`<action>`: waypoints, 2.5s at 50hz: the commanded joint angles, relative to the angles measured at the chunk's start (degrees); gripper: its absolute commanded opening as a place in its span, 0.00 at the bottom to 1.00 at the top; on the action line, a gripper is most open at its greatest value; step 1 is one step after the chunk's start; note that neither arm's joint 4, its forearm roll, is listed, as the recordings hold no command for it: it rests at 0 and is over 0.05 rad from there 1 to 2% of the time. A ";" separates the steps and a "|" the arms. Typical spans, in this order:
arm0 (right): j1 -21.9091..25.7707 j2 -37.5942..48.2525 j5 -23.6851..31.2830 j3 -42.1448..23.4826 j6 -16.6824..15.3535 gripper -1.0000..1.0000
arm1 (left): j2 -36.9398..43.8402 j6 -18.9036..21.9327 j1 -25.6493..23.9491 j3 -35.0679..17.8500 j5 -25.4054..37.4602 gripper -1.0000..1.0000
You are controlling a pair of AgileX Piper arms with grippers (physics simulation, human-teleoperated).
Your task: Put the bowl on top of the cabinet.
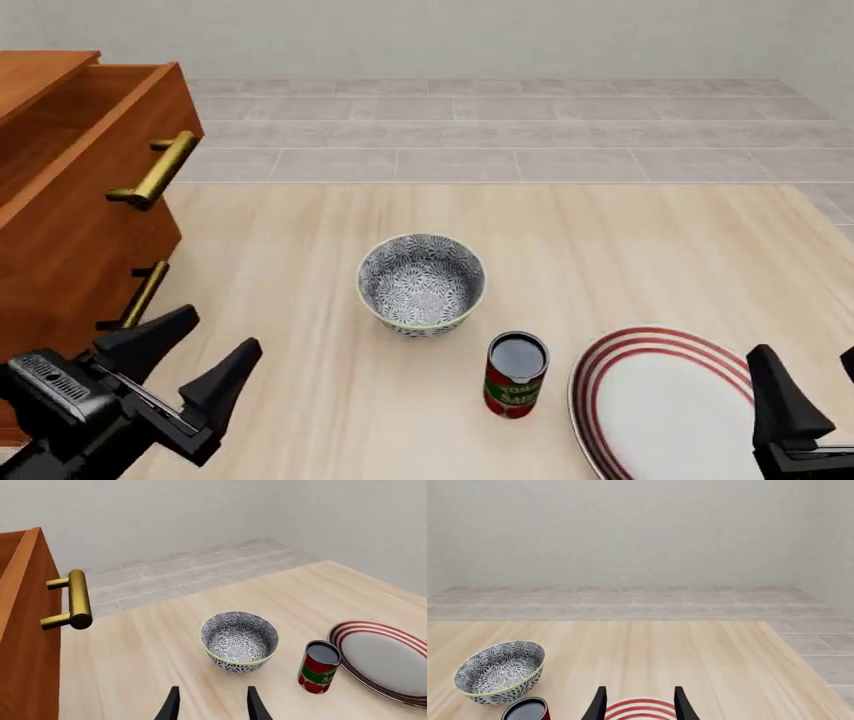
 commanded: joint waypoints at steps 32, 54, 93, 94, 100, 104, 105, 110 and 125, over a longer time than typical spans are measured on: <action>-0.11 -0.02 -0.11 -0.10 -0.23 1.00 | 20.01 -1.62 -3.41 -9.93 -6.58 1.00; -0.22 -0.02 -0.15 -0.17 -0.36 1.00 | 28.72 -0.58 -1.45 -15.59 -3.67 1.00; -0.16 -0.03 -0.24 0.10 -0.39 1.00 | 37.70 -7.70 -0.26 -23.47 -0.72 1.00; -0.18 -0.03 -0.23 0.10 -0.39 1.00 | 37.98 -7.91 -0.26 -23.58 -0.67 1.00; -0.23 -0.02 -0.20 0.10 -0.38 1.00 | 40.10 -6.47 1.35 -24.76 -0.02 1.00; -0.30 0.00 -0.13 0.08 -0.25 1.00 | 40.92 -6.72 1.14 -25.41 -0.27 1.00; -0.31 0.00 -0.11 0.08 -0.22 1.00 | 41.26 -6.88 1.25 -25.62 -0.12 1.00; -0.30 0.01 -0.09 0.06 -0.20 1.00 | 41.69 -7.64 0.85 -25.89 -0.28 1.00; -0.31 0.00 -0.05 -0.01 -0.25 1.00 | 44.94 -11.28 1.10 -26.19 -1.91 1.00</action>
